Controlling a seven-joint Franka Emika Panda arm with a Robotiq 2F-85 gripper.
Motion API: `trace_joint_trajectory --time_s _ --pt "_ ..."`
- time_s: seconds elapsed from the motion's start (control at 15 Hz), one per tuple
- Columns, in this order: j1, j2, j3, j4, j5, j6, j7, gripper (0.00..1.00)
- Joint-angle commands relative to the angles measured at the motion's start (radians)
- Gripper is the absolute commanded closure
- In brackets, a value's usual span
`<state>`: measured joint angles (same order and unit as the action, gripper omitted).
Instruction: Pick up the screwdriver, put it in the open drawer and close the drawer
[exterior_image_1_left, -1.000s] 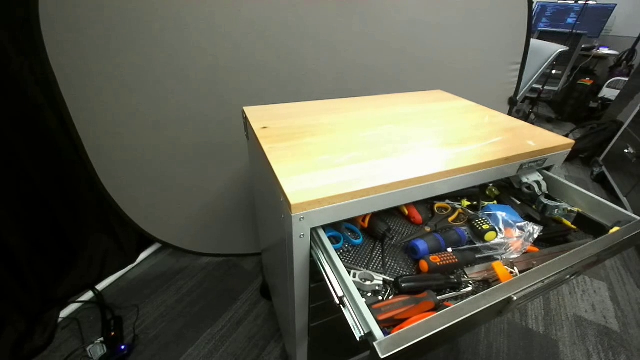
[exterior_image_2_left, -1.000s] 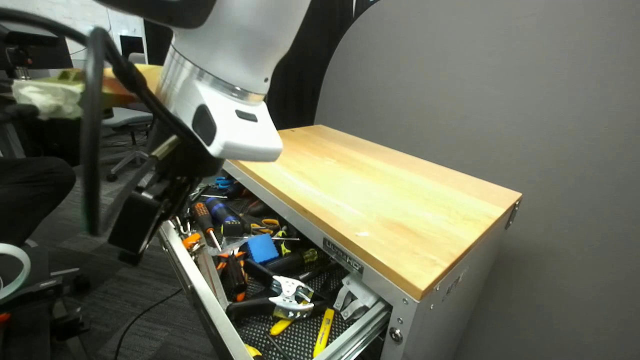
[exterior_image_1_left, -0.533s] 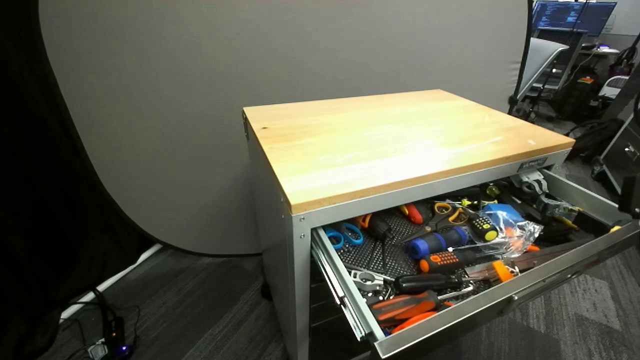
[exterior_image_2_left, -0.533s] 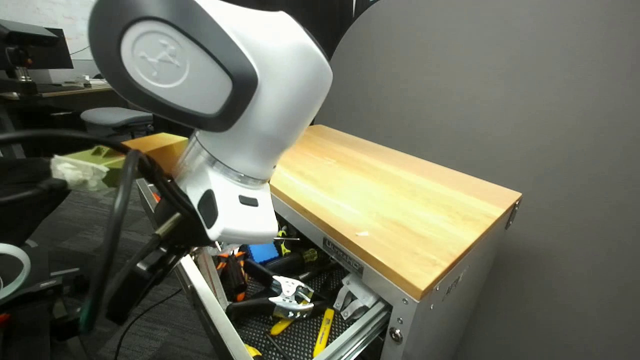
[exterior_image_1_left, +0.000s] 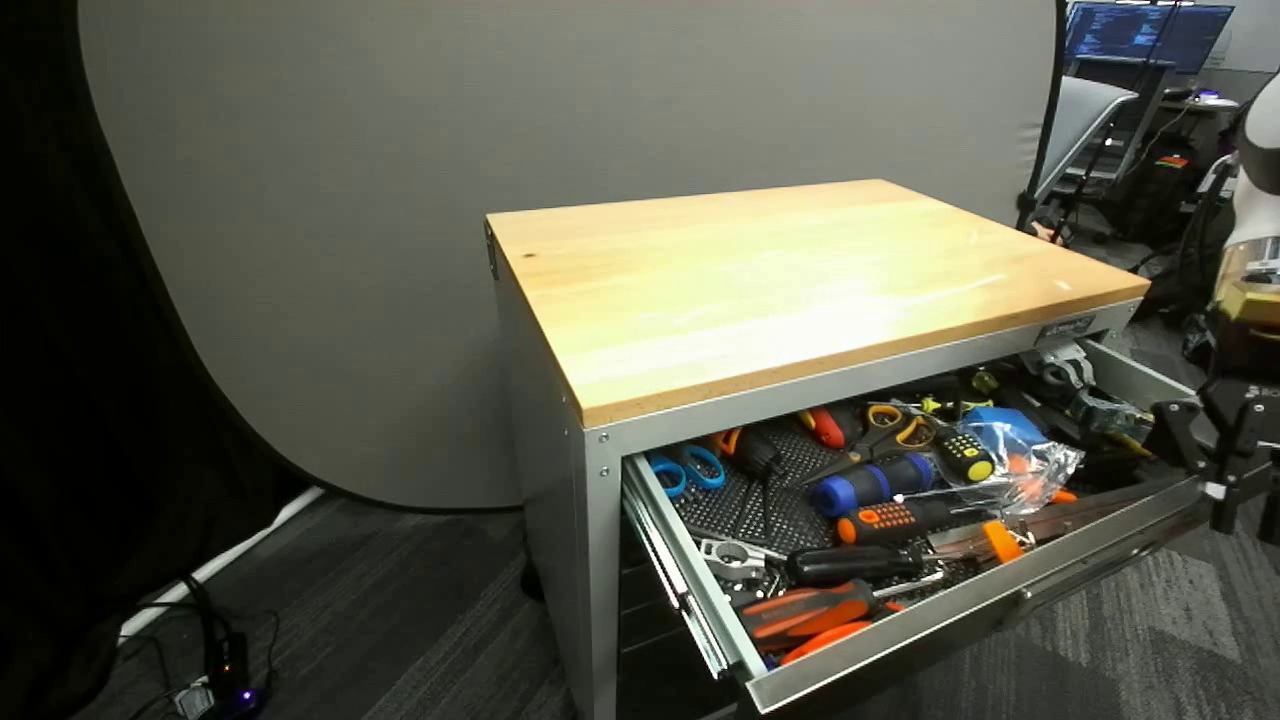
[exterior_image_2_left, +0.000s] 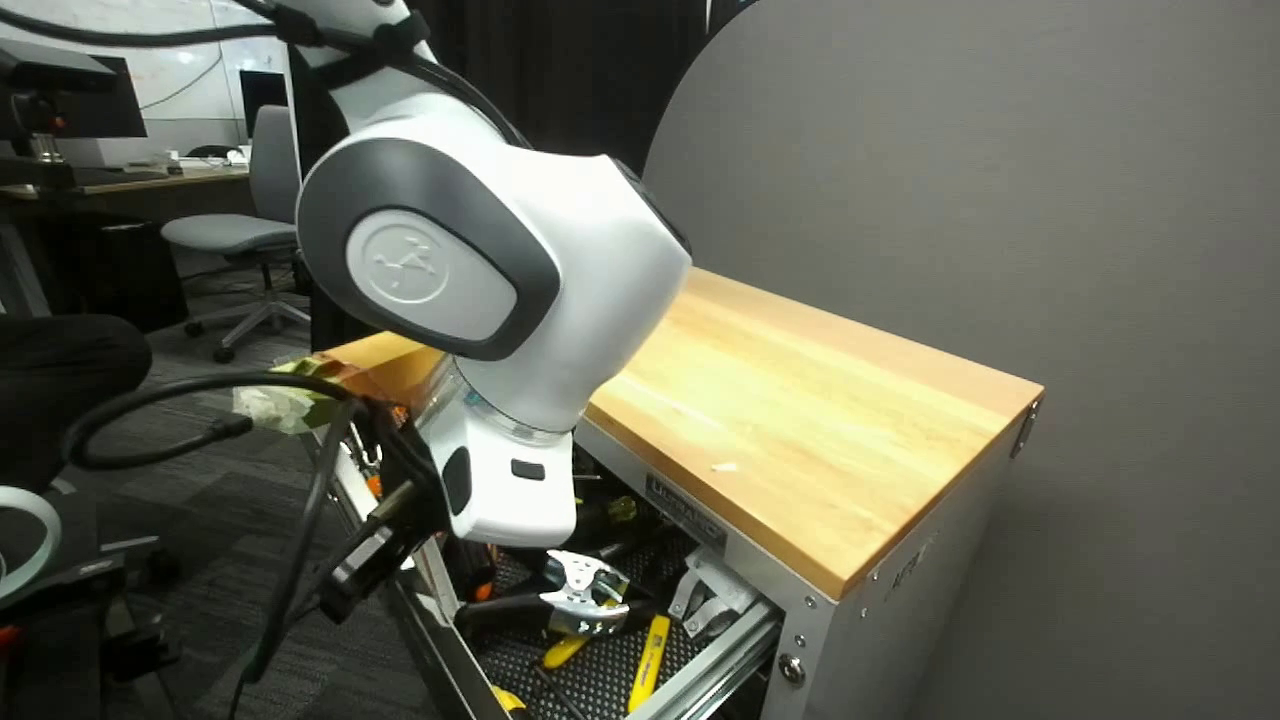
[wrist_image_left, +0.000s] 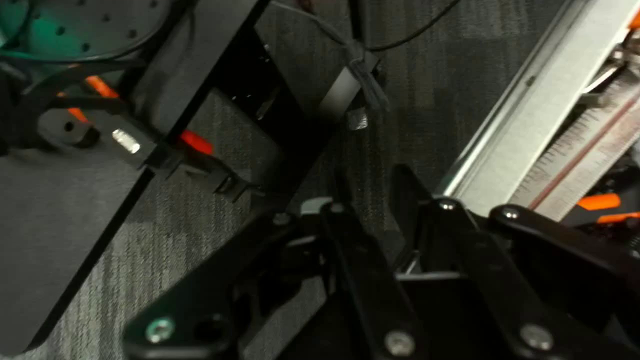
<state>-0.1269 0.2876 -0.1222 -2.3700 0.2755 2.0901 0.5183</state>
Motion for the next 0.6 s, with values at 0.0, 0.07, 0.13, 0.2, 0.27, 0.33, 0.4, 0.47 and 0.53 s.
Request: trace_joint_trajectory --time_s 0.0,0.07,0.13,0.2,0.27,0.33,0.4,0.47,0.53 --pt "-0.005 0.041 0.015 0.024 0.209 0.088 -0.020 0.97" --pt "-0.008 0.046 0.019 0.021 0.266 0.103 -0.028 0.97" --pt "-0.010 0.048 0.024 0.019 0.325 0.129 -0.041 0.99" --pt "-0.012 0.049 0.028 0.015 0.383 0.155 -0.056 0.97" --pt "-0.014 0.049 0.033 0.012 0.441 0.181 -0.074 0.96" --pt "-0.011 0.051 0.037 0.010 0.502 0.216 -0.098 0.95" --pt "-0.009 0.053 0.042 0.009 0.566 0.252 -0.128 0.94" --pt "-0.005 0.055 0.051 0.007 0.635 0.293 -0.165 0.94" --pt "-0.001 0.058 0.061 0.008 0.707 0.335 -0.208 0.94"
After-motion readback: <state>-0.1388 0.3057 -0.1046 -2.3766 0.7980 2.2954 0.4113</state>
